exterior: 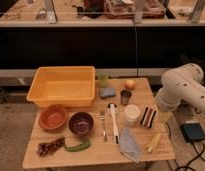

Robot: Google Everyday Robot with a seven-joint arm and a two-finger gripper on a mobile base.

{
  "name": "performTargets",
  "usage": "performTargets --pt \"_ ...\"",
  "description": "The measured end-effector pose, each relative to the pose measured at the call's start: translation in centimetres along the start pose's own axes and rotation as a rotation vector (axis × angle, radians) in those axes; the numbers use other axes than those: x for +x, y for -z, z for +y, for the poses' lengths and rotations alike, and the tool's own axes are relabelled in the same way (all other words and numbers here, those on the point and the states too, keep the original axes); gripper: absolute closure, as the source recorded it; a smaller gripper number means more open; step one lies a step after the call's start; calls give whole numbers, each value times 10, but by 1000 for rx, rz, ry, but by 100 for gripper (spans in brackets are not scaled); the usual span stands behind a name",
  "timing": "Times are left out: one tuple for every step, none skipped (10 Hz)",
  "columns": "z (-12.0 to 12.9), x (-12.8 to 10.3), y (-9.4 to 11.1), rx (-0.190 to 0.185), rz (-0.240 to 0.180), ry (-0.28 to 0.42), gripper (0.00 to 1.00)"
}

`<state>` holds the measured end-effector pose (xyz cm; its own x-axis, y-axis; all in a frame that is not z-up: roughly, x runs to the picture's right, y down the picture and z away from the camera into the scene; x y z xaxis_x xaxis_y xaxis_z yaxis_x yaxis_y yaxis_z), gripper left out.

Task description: Wipe purple bowl with towel

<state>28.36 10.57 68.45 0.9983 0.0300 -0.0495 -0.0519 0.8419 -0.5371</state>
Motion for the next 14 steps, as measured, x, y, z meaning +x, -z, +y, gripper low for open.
performTargets --pt "0 0 0 0 0 0 35" --pt "0 0 0 0 0 0 35" --pt "0 0 0 0 0 0 35" --pt "0 0 0 0 0 0 35" --pt "0 0 0 0 0 0 35" --pt "0 0 0 0 0 0 35" --pt "0 0 0 0 0 0 35" --pt "0 0 0 0 0 0 35" --pt "-1 0 1 1 -1 -2 35" --pt "-1 0 1 -6 -6 -2 35" --pt "4 -6 1 -18 -31 13 35" --pt "15 -15 4 -33 -60 23 35" --pt "27 -24 5 -47 -88 29 35" --pt "43 -40 8 -62 -123 41 35"
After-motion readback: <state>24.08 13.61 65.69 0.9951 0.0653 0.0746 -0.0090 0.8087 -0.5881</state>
